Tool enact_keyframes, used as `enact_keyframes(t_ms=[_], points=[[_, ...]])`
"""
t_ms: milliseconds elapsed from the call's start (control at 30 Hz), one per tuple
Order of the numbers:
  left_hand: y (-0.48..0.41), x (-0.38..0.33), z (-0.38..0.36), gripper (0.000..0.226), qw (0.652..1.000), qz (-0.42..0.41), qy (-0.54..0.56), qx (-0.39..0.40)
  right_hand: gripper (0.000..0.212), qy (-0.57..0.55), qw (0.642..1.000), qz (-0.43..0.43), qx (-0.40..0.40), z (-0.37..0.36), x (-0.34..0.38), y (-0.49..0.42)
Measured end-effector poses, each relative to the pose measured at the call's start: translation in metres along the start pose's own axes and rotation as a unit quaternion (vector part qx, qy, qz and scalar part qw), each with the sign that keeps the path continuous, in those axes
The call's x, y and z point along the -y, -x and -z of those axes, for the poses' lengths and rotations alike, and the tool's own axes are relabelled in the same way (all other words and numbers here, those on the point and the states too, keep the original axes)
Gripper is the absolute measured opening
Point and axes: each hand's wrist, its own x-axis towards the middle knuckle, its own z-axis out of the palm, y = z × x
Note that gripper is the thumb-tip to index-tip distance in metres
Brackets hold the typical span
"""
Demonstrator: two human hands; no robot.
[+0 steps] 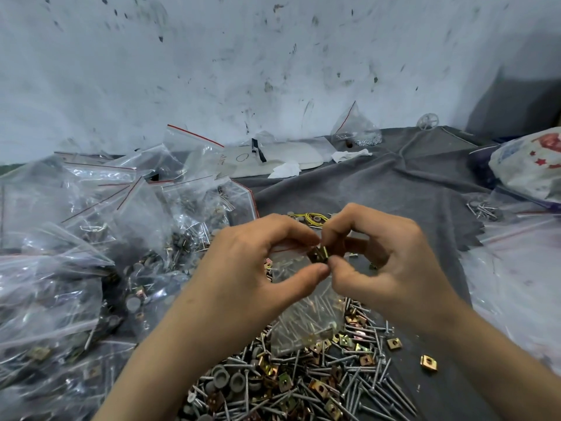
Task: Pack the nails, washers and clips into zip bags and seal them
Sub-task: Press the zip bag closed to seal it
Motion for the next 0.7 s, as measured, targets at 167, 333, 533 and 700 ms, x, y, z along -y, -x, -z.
enact_keyframes(t_ms=[167, 333, 533, 700], points=[[0.0, -0.002, -0.002, 0.019, 1.0, -0.014, 0.0, -0.02, 0.011, -0.008, 1.0, 0.012, 0.003, 0.003, 0.001, -0.001], [0.001, -0.004, -0.005, 0.015, 0.998, 0.0, 0.048, -0.041, 0.01, 0.064, 0.993, 0.09, -0.033, 0.002, 0.002, 0.0], [0.0, -0.003, -0.006, 0.019, 0.995, 0.013, 0.08, -0.057, 0.011, 0.138, 0.974, 0.166, -0.071, -0.002, -0.004, 0.0], [-0.001, 0.004, 0.003, 0.013, 0.995, 0.036, 0.079, -0.057, 0.021, 0.103, 0.986, 0.133, -0.013, 0.0, -0.003, 0.001]])
